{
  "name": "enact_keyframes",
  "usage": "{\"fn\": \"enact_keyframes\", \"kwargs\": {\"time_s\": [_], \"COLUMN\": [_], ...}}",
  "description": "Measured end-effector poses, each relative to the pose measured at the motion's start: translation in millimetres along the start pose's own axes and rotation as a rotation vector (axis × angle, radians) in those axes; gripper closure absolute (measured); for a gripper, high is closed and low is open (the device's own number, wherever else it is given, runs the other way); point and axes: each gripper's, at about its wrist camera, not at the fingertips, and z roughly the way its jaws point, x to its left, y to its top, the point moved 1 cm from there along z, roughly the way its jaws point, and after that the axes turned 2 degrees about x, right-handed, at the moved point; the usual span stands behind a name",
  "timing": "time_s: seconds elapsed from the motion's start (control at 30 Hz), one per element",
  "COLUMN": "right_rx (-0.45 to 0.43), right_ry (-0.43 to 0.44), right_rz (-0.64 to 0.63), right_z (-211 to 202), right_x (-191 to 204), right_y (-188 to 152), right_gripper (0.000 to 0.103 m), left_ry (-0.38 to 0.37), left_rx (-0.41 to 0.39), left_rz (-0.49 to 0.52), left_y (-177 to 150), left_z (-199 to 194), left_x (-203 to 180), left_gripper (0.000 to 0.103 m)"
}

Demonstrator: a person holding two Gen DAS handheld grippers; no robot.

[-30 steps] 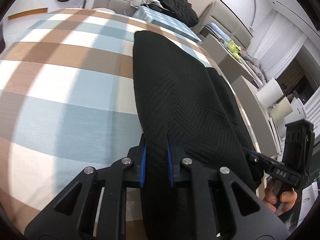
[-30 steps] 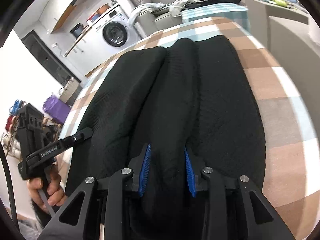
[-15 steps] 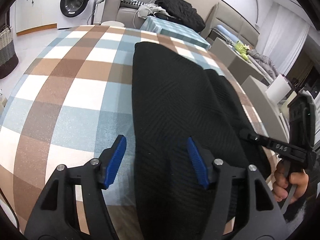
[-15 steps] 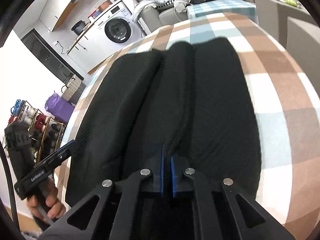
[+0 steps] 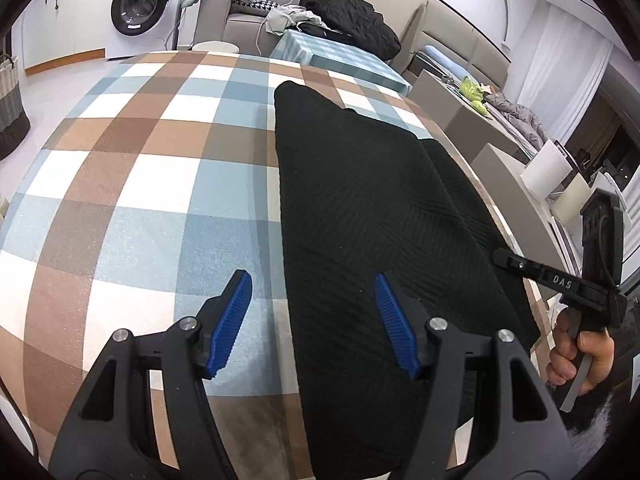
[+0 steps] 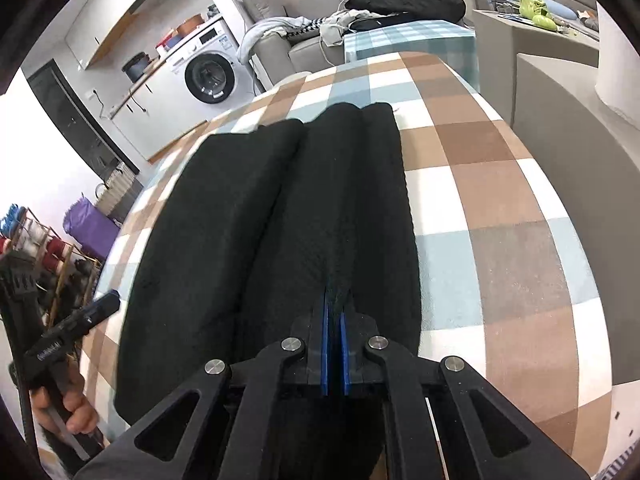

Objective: Fold small clothes

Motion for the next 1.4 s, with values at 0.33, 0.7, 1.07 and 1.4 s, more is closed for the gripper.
{"fn": "enact_keyframes", "kwargs": {"time_s": [0.33,0.7,1.07,1.4], "right_rx": [-0.09,0.008,-0.049,-0.034], "right_ry": [-0.032,0.043,-0.038,0.111], "right_rz": [-0.026,0.08,0.06,-0.003], "right_z": [-30,11,30,-14], "right_x": [3,-30,-30,10], "right_y": [-6,36,81,46], "right_gripper": [0.099,0.08,0.097,0.074], "left_ry": [-0.004,-0.001,0.012,0.012], "left_rx": [-0.003,0.017,0.017,0.027], "left_rz": [0.01,0.032,0.045,0.037], "left_y": [3,2,4,4], "left_z": [3,12,15,20], "left_x": [-4,-9,-11,-7], "left_gripper": [0.041,0.041,0.041,0.041]}}
